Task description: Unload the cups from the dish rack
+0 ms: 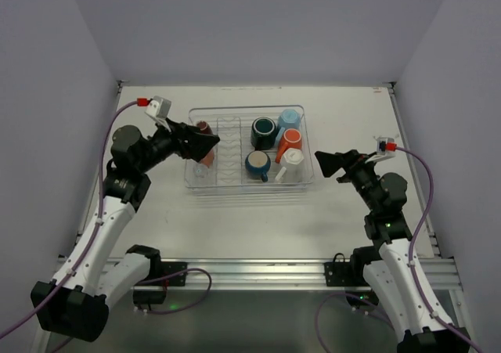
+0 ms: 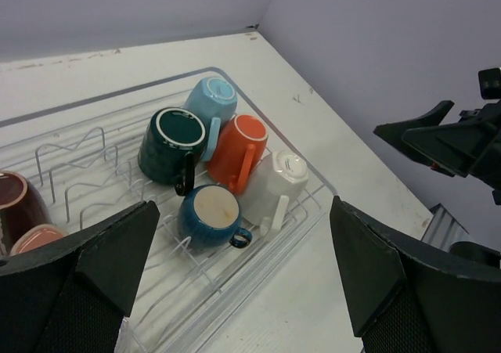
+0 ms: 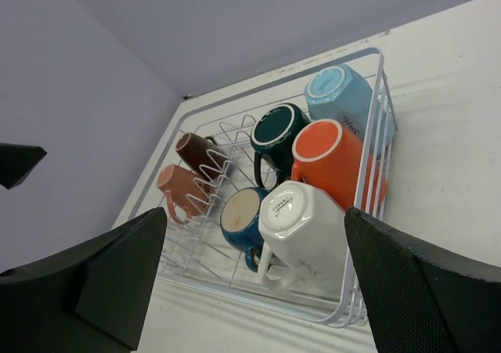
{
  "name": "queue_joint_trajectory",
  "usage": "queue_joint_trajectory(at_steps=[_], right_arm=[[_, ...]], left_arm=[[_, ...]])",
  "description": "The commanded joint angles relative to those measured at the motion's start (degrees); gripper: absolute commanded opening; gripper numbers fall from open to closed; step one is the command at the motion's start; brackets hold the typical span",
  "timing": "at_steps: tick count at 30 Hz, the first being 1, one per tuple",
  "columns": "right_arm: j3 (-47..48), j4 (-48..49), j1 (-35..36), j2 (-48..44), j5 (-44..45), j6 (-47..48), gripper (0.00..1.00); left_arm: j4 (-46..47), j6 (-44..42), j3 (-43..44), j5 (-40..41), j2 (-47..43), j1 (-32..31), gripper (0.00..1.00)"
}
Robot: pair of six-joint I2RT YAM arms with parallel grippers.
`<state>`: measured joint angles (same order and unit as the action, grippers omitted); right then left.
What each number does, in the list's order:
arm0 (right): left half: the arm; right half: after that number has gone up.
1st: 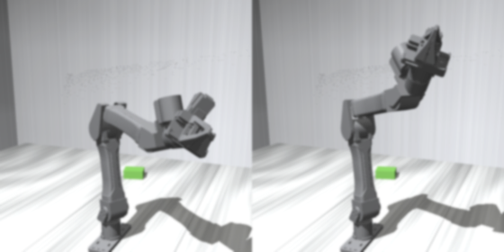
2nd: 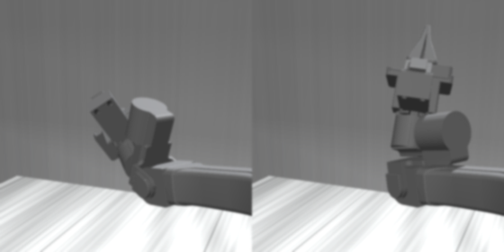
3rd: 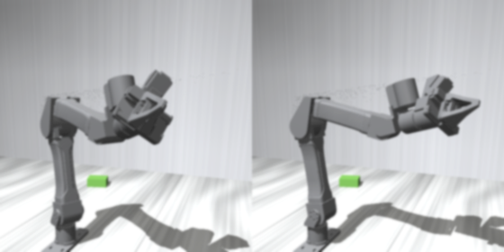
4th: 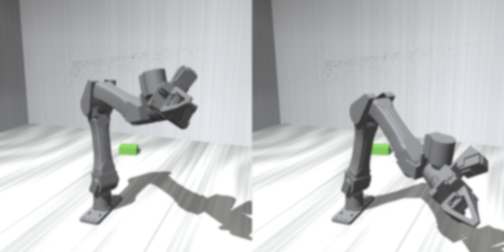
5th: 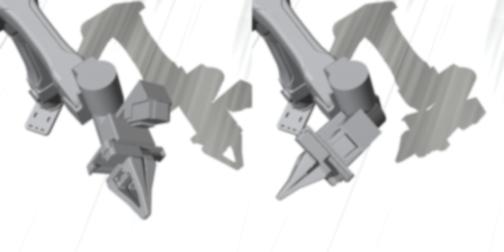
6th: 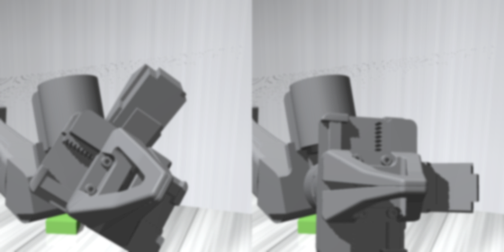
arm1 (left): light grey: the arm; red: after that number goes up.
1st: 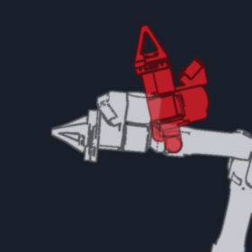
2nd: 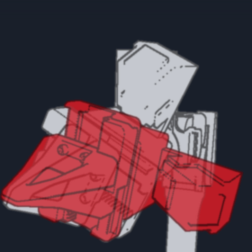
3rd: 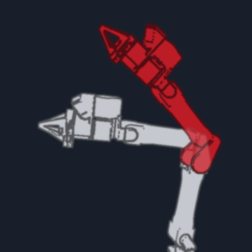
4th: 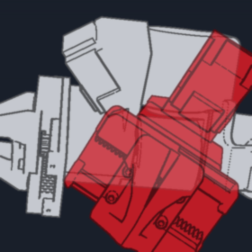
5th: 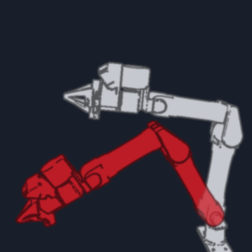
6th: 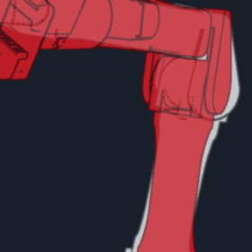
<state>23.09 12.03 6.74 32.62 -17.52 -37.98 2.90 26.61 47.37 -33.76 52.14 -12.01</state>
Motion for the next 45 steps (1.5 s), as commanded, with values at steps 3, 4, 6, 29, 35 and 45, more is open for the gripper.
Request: queue_joint_trajectory(at_steps=[3,4,6,29,35,45], right_arm=[[0.29,1.33,-0.06,-0.36,-0.59,0.62,0.98],[0.11,1.50,-0.15,-0.37,-0.41,0.54,0.98],[0.11,1.59,-0.15,-0.10,-0.41,0.45,0.98],[-1.20,-3.51,-0.06,-7.04,12.06,0.10,0.96],[-1.30,-3.33,-0.06,-8.72,11.54,0.36,0.97],[-0.94,-2.80,-0.06,-7.40,8.99,0.18,0.97]], left_arm=[[-0.52,3.27,0.26,2.56,1.74,0.23,1.00],[-0.35,3.71,0.09,2.99,1.91,0.23,1.00],[-0.17,4.50,-0.09,3.78,2.26,-0.64,1.00],[-5.18,-11.84,23.36,48.70,38.81,-43.62,1.00],[-5.44,-14.04,29.96,49.58,48.57,-43.71,1.00],[-6.41,-14.48,35.42,48.26,58.86,-43.71,1.00]])
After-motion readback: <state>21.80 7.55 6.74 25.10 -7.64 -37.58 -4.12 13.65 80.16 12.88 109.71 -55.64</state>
